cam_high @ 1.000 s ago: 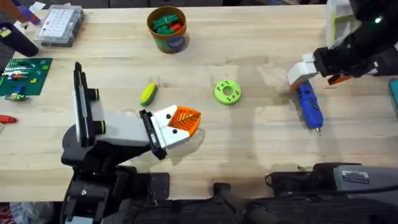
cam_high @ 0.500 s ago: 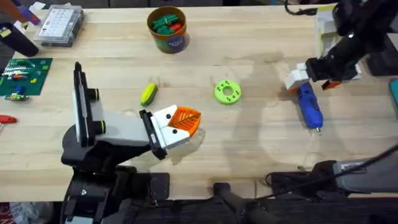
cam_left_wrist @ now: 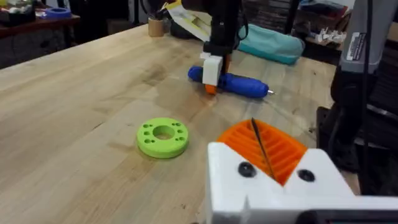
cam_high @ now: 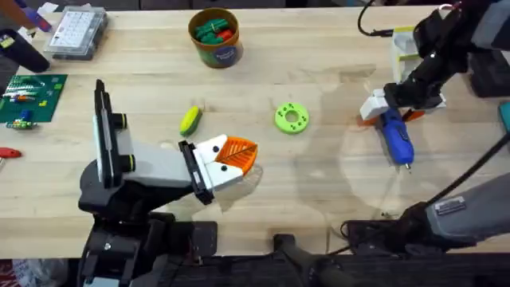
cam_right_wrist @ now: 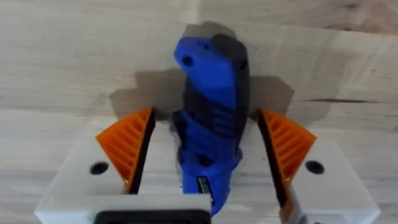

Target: Pick up the gripper from the table and insert it into the empty holder that is missing its gripper. Then pick up a screw, insert it into the mounting hole, and use the screwdriver to tighten it. Finally, clean up the table by picking up the vegetable and placing it into the bucket.

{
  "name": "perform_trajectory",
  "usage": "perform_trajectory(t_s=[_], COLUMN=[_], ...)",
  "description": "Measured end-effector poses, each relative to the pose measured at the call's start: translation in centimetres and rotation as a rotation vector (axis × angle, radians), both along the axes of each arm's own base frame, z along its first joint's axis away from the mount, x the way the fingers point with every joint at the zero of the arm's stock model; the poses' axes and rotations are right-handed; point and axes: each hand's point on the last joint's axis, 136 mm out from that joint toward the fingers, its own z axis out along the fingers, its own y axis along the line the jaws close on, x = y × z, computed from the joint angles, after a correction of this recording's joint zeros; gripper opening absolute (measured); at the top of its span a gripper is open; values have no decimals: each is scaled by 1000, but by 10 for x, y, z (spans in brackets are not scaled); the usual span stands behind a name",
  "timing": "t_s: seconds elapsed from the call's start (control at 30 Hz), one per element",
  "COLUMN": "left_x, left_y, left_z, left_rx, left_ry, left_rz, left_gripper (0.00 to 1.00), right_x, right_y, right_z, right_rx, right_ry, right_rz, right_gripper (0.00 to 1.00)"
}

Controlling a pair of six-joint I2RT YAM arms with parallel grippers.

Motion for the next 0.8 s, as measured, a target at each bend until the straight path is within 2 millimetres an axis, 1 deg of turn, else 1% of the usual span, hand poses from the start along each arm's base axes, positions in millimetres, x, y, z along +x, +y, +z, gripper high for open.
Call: perform_trajectory(t_s=[0.07, 0.23, 0.3, 0.37, 0.4, 0.43, 0.8], left_x=[0, 0, 0, 0, 0, 0, 0], left_y=[0, 0, 0, 0, 0, 0, 0], left_z=[0, 0, 0, 0, 0, 0, 0], left_rx=[0, 0, 0, 0, 0, 0, 0], left_ry=[0, 0, 0, 0, 1, 1, 0], left_rz=[0, 0, 0, 0, 0, 0, 0], left_gripper=[5, 5, 5, 5, 5, 5, 5], right_x=[0, 0, 0, 2, 2, 2, 2], right_y=[-2, -9, -11, -11, -10, -10, -9], right_z=[0, 0, 0, 0, -1, -2, -2], right_rx=[0, -3, -5, -6, -3, 0, 12], right_ry=[-3, -8, -9, -13, -13, -11, -12], right_rz=[-2, -14, -16, -14, -17, -18, -17], right_gripper=[954, 632, 407, 113, 43, 22, 23])
